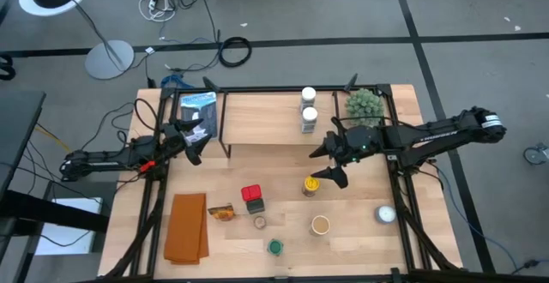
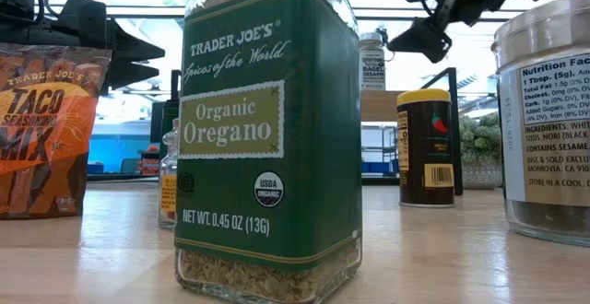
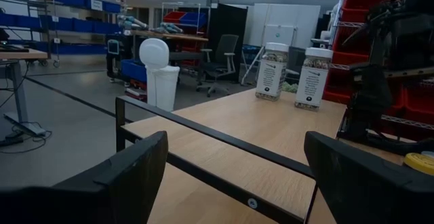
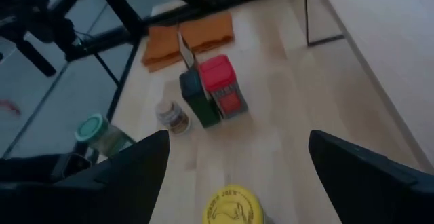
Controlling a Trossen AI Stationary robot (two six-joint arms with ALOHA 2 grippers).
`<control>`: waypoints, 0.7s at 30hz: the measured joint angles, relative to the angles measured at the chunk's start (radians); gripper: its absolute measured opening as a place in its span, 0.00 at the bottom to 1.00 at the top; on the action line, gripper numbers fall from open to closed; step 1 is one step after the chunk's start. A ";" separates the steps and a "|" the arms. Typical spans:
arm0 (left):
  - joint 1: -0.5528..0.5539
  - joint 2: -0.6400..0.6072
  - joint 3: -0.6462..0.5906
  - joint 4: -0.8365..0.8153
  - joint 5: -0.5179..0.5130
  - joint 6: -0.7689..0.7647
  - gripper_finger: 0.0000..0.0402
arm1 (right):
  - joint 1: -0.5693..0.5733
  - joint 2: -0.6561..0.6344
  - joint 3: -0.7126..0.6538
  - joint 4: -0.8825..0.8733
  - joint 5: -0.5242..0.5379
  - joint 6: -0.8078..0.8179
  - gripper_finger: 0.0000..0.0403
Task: Shelf spices
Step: Put the brown seasoning pack on the shelf
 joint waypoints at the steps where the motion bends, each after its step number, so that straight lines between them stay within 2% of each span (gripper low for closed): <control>1: 0.000 0.000 0.000 0.000 0.000 0.000 0.87 | 0.000 0.000 -0.001 0.002 -0.001 0.000 0.87; 13: 0.000 0.000 0.000 0.003 0.000 0.000 0.87 | 0.000 0.000 -0.001 0.015 0.003 -0.042 0.87; 21: 0.000 0.000 0.000 0.164 0.000 -0.002 0.87 | 0.000 0.000 -0.001 0.015 0.004 -0.015 0.86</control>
